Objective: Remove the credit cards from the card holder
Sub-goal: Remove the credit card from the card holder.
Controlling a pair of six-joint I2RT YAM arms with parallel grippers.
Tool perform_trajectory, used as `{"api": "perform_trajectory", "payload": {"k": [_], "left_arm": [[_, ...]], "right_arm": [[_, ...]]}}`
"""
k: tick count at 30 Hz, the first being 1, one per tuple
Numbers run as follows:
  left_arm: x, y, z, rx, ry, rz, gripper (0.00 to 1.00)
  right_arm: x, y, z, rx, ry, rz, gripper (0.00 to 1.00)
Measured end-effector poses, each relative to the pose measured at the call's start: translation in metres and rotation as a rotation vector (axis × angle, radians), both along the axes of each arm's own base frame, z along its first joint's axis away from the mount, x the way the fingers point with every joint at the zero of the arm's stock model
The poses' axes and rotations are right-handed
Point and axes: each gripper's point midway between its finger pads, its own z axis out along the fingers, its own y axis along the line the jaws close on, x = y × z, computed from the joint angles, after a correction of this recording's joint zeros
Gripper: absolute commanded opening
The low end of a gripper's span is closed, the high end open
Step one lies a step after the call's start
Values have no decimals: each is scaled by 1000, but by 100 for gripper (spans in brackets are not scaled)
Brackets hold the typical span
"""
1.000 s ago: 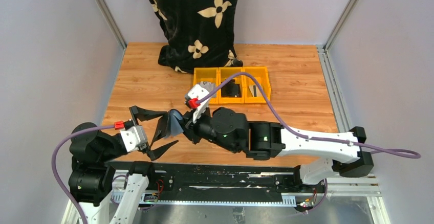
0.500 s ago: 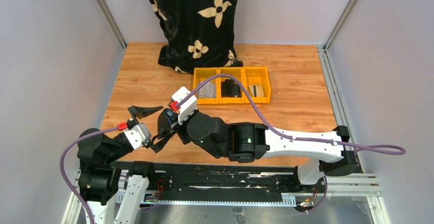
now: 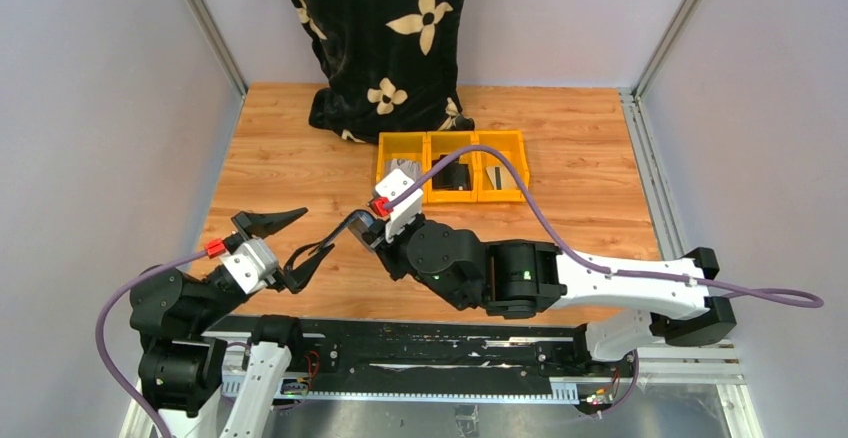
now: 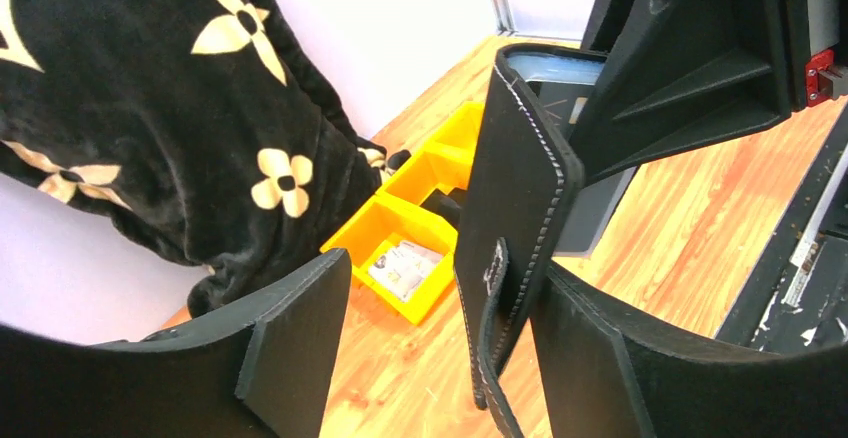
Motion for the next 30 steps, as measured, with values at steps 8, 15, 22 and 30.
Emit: {"api": "perform_trajectory", "payload": {"k": [8,15,22,30], "left_arm": [[0,-4,1,-20,37,-27,54],[-4,-18,-3,-50,142,-132,76],[-21,-34,0,-49,252,-292,67],[-36,-45,-10,-69,395,-428,53]], "right_arm": [[-4,-14,-7,-14,9,52,0],[-25,-8,-15,-17,14,228,0],[-39,-13,-19,14,47,410,0],[-40,-23,-17,51,104,549,0]]}}
